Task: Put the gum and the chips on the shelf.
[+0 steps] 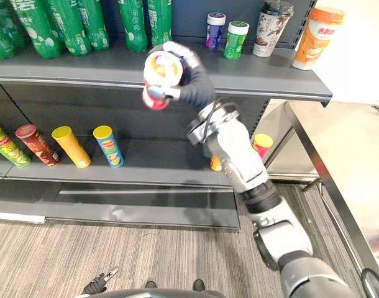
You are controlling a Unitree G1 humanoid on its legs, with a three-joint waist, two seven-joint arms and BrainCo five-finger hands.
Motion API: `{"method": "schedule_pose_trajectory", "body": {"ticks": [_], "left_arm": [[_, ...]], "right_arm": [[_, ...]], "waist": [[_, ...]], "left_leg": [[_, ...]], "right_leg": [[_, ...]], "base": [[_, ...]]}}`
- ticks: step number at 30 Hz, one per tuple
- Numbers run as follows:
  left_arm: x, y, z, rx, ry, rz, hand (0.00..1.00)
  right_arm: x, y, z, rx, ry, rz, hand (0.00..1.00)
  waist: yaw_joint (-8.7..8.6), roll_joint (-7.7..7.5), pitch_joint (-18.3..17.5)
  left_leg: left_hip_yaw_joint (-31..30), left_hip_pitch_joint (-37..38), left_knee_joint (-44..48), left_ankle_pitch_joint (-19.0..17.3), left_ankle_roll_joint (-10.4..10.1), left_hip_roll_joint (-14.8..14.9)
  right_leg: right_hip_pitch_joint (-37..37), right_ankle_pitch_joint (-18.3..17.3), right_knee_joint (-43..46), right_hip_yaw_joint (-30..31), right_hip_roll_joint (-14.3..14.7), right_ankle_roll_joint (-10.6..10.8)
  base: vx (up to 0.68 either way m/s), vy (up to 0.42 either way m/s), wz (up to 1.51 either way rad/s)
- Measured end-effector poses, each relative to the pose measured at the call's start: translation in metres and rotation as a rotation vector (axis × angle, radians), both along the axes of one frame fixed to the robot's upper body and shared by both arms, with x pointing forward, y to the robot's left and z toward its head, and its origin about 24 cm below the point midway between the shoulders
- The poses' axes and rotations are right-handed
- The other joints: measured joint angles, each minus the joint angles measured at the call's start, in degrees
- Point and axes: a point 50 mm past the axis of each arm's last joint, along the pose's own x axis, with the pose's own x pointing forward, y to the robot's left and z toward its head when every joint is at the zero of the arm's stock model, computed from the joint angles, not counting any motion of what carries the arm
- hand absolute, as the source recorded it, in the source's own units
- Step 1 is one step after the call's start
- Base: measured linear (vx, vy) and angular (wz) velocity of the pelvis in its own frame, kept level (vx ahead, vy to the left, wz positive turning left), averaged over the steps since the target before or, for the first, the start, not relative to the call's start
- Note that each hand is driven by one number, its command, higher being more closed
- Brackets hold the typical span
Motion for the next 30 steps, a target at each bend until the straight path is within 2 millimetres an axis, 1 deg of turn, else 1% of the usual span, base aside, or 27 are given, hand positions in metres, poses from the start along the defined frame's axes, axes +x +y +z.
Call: {"method": "schedule_pose_trajectory", "body": {"ticks": [1,3,6,9,14,19,24,30], "left_arm": [[0.000,0.000,0.000,0.000,0.001,0.000,0.00],[-0.001,0.000,0.000,-0.001,0.003,0.000,0.00],[-0.001,0.000,0.000,-0.004,0.009,-0.002,0.00],[-0.001,0.000,0.000,-0.005,0.009,-0.004,0.00],[0.001,-0.001,0.000,-0.011,0.007,-0.018,0.00],[0.004,-0.002,0.000,-0.016,0.000,-0.030,0.00],[0.006,-0.002,0.000,-0.018,-0.007,-0.030,0.00],[0.012,-0.002,0.001,-0.029,-0.028,-0.002,0.00]], "right_arm": [[0.003,-0.004,0.003,-0.001,-0.003,-0.022,1.00],[0.012,-0.018,0.014,-0.007,-0.013,-0.092,1.00],[0.023,-0.027,0.022,-0.018,-0.005,-0.158,1.00],[0.031,-0.032,0.021,-0.021,0.032,-0.193,1.00],[0.053,-0.045,0.014,-0.045,0.134,-0.282,1.00],[0.064,-0.054,0.011,-0.061,0.188,-0.340,1.00],[0.074,-0.066,0.019,-0.075,0.205,-0.424,1.00],[0.078,-0.070,0.030,-0.093,0.194,-0.473,1.00]], "waist": [[-0.03,0.00,0.0],[-0.02,-0.02,0.0],[-0.05,-0.04,0.0],[0.11,-0.04,0.0],[0.29,-0.04,0.0],[0.98,-0.03,0.0],[1.54,0.02,0.2],[1.86,0.03,1.4]], "left_leg": [[0.0,0.0,0.0,0.0,0.0,0.0],[0.2,0.1,0.0,0.1,-0.1,0.3],[0.6,0.0,0.0,0.3,-0.5,0.7],[1.4,0.1,0.0,0.4,-0.6,1.1],[1.5,0.0,0.0,0.6,-1.1,1.7],[1.5,-0.2,0.0,0.8,-1.3,2.1],[1.4,-0.4,0.0,0.7,-1.5,2.2],[1.3,-0.6,0.0,0.7,-1.5,2.2]], "right_leg": [[0.0,0.0,0.0,0.1,0.0,0.0],[0.0,0.0,0.0,0.2,0.3,0.0],[-0.1,0.7,-0.8,0.7,0.8,-0.6],[-0.2,0.8,-0.9,1.1,1.2,-0.8],[-0.3,1.2,-1.3,1.2,1.9,-1.2],[-0.3,1.5,-1.9,1.3,2.2,-1.3],[-0.3,1.5,-2.1,1.2,2.4,-1.3],[-0.3,1.5,-2.3,1.1,2.4,-1.3]], "base": [[0.00,-0.014,-0.04],[0.00,-0.019,-0.04],[0.01,-0.027,-0.07],[0.00,-0.034,-0.10],[0.00,-0.030,-0.02],[0.00,-0.014,-0.03],[0.00,0.000,0.00],[0.01,-0.002,0.01]]}}
